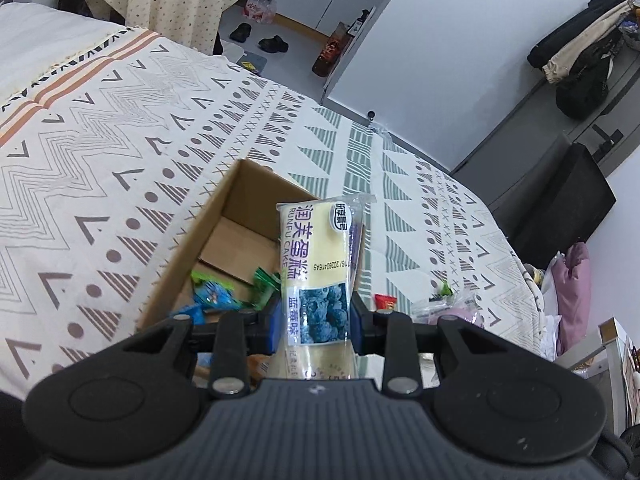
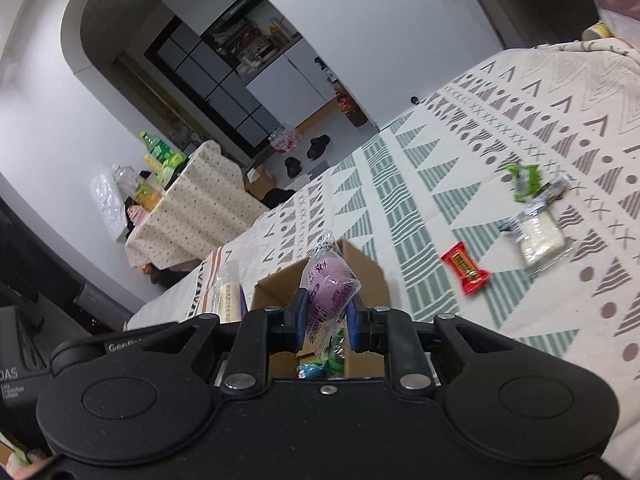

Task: Organize snacks
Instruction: 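Carry the blueberry cake bar and purple packet into the box and release both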

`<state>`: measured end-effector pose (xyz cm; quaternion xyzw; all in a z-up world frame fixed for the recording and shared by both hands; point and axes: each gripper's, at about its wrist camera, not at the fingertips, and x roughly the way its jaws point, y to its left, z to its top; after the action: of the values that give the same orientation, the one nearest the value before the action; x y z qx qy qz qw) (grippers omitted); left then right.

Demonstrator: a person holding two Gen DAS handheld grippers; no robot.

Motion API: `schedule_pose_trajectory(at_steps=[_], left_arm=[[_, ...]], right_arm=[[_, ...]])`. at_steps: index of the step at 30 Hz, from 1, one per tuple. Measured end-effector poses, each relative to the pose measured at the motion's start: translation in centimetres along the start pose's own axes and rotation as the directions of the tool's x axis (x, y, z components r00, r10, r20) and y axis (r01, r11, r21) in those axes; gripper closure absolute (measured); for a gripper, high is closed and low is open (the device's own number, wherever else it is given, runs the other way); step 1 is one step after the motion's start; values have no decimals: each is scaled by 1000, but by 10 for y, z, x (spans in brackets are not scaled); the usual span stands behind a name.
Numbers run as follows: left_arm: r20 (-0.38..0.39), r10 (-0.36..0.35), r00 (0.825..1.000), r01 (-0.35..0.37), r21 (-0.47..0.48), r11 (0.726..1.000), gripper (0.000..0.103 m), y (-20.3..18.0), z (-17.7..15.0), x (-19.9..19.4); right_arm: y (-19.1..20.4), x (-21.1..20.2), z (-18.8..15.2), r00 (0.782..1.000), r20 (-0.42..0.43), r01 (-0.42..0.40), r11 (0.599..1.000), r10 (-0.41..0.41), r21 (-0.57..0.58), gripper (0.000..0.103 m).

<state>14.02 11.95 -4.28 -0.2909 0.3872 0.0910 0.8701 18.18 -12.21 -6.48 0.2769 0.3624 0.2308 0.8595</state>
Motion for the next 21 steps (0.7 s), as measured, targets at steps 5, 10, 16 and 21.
schedule_pose_trajectory(at_steps=[5,10,16,21], left_arm=[[-14,5,1000,-5,-16,1000,71,16,14,9],[-31,5,1000,-5,-24,1000,71,27,25,21],[-47,30,998,-31,-42,999,59,36,30,32],[-46,51,998,-53,-42,998,43,40,26,29]], right_arm=[[13,16,-6,1000,-29,2,1000,-3,-17,83],[21,31,-9,999,-51,14,999,-15,-29,83],[25,43,-12,997,-73,22,999,-25,-38,83],[28,51,-17,994,-102,21,999,-26,-50,78]])
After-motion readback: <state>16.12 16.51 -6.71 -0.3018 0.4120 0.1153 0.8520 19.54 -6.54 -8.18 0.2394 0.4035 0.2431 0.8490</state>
